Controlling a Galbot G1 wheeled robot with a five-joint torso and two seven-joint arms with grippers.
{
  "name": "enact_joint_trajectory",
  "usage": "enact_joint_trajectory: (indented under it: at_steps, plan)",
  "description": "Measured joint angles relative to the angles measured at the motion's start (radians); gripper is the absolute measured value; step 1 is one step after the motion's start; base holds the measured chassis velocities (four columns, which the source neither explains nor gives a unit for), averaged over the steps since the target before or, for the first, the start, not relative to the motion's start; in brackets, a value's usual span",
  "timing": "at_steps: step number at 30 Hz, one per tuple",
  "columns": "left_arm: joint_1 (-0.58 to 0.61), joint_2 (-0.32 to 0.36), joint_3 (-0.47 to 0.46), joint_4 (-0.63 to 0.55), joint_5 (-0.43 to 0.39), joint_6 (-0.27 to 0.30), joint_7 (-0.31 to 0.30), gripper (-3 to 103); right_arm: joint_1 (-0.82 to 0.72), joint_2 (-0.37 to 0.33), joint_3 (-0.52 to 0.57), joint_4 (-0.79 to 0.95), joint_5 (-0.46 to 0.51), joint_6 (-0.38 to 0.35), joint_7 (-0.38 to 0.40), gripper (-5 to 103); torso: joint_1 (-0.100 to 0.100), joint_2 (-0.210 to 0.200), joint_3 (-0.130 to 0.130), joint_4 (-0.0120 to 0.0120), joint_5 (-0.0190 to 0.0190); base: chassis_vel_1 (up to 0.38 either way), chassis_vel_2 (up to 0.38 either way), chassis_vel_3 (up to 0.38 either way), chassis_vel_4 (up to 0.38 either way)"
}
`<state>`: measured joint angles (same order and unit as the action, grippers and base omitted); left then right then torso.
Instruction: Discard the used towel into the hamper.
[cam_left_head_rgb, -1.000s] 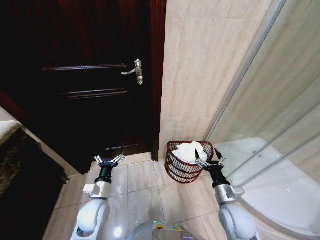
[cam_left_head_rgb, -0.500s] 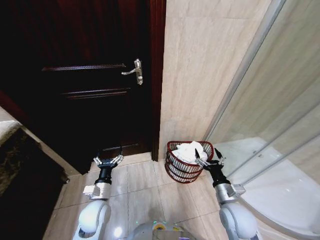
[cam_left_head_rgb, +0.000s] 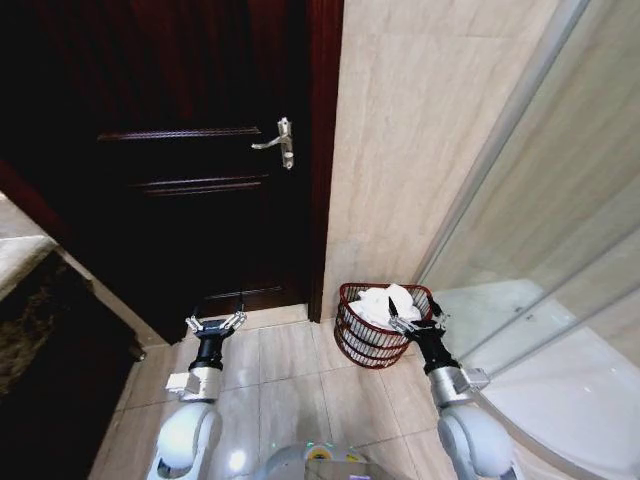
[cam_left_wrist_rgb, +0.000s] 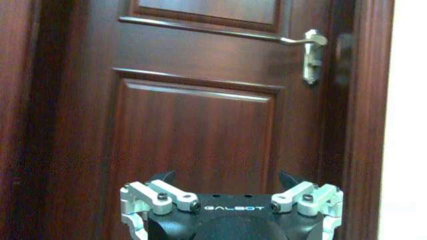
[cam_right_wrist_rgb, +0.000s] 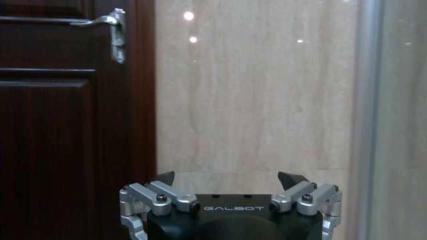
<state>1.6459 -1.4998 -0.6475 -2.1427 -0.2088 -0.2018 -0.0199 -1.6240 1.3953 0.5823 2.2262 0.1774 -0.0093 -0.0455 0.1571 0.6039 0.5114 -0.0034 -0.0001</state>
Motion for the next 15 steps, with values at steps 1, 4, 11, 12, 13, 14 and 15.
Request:
enact_joint_trajectory:
  at_steps: [1, 4, 11, 12, 13, 14, 15]
  plan:
    - [0.000, 0.000, 0.000, 0.000, 0.000, 0.000, 0.000, 100, 0.000, 0.000, 0.000, 0.000, 0.000, 0.000, 0.000, 100, 0.000, 0.000, 0.000, 0.0000, 0.0000, 0.066, 0.067, 0.081, 0.075]
    - [0.002, -0.001, 0.000, 0.000, 0.002, -0.004, 0.001, 100, -0.003, -0.002, 0.000, 0.002, 0.003, 0.001, 0.000, 100, 0.000, 0.000, 0.000, 0.0001, 0.0001, 0.071, 0.087, 0.081, 0.079]
    - [0.002, 0.001, 0.000, 0.004, 0.004, -0.011, 0.001, 100, -0.003, -0.001, -0.001, 0.003, 0.004, 0.003, 0.000, 100, 0.000, 0.000, 0.000, 0.0000, 0.0001, 0.090, 0.098, 0.108, 0.100]
    - [0.002, 0.001, 0.000, 0.004, 0.004, -0.011, 0.001, 100, -0.003, -0.001, -0.001, 0.003, 0.004, 0.003, 0.000, 100, 0.000, 0.000, 0.000, 0.0000, 0.0001, 0.102, 0.113, 0.135, 0.106]
    - [0.001, 0.001, 0.001, 0.006, 0.006, -0.015, 0.000, 100, -0.002, 0.000, -0.003, 0.003, 0.004, 0.003, 0.000, 100, 0.000, 0.000, 0.000, 0.0001, 0.0001, 0.103, 0.113, 0.135, 0.119]
    - [-0.003, -0.001, 0.003, 0.012, 0.012, -0.025, -0.012, 100, 0.000, 0.001, -0.004, 0.004, 0.004, 0.003, 0.001, 100, 0.000, 0.000, 0.000, 0.0002, 0.0002, 0.103, 0.100, 0.117, 0.119]
    - [-0.008, -0.004, 0.003, 0.020, 0.024, -0.032, -0.022, 100, 0.003, 0.001, -0.005, 0.005, 0.004, 0.004, 0.002, 100, 0.000, 0.000, 0.000, 0.0006, 0.0002, 0.105, 0.100, 0.099, 0.111]
